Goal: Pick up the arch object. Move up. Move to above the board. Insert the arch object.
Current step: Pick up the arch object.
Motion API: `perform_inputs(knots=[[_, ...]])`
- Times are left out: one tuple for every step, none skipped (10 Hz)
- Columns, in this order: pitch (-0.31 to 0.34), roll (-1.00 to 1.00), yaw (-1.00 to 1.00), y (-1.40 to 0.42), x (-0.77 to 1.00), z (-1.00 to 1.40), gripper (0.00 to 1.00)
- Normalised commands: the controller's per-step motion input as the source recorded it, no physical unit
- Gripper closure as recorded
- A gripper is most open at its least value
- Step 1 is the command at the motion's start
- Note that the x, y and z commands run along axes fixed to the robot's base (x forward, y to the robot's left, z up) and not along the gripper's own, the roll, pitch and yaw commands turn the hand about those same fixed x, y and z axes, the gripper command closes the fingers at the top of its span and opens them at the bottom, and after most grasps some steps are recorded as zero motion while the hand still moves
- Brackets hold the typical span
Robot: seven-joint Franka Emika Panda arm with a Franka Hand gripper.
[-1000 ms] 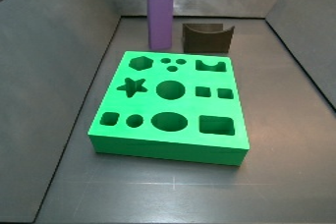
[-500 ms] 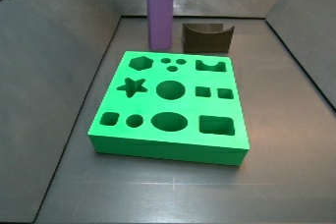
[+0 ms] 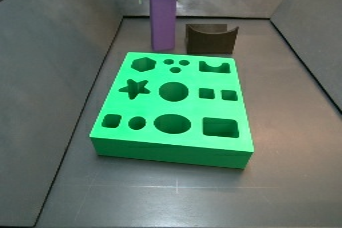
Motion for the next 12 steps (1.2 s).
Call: perform_inputs(knots=[[0.000, 0.01, 0.00, 0.00, 0.00, 0.00, 0.00], [0.000, 0.00, 0.00, 0.00, 0.00, 0.00, 1.00], [0.000, 0.00, 0.00, 0.00, 0.00, 0.00, 1.00], [0.000, 0.00, 0.00, 0.00, 0.00, 0.00, 1.00], [0.000, 0.00, 0.00, 0.00, 0.00, 0.00, 1.00], [0.000, 0.00, 0.00, 0.00, 0.00, 0.00, 1.00], [0.000, 0.00, 0.00, 0.00, 0.00, 0.00, 1.00], [0.000, 0.00, 0.00, 0.00, 0.00, 0.00, 1.00], [0.000, 0.00, 0.00, 0.00, 0.00, 0.00, 1.00], [0.000, 0.00, 0.00, 0.00, 0.00, 0.00, 1.00], [0.000, 0.00, 0.00, 0.00, 0.00, 0.00, 1.00], [0.000, 0.00, 0.00, 0.00, 0.00, 0.00, 1.00]])
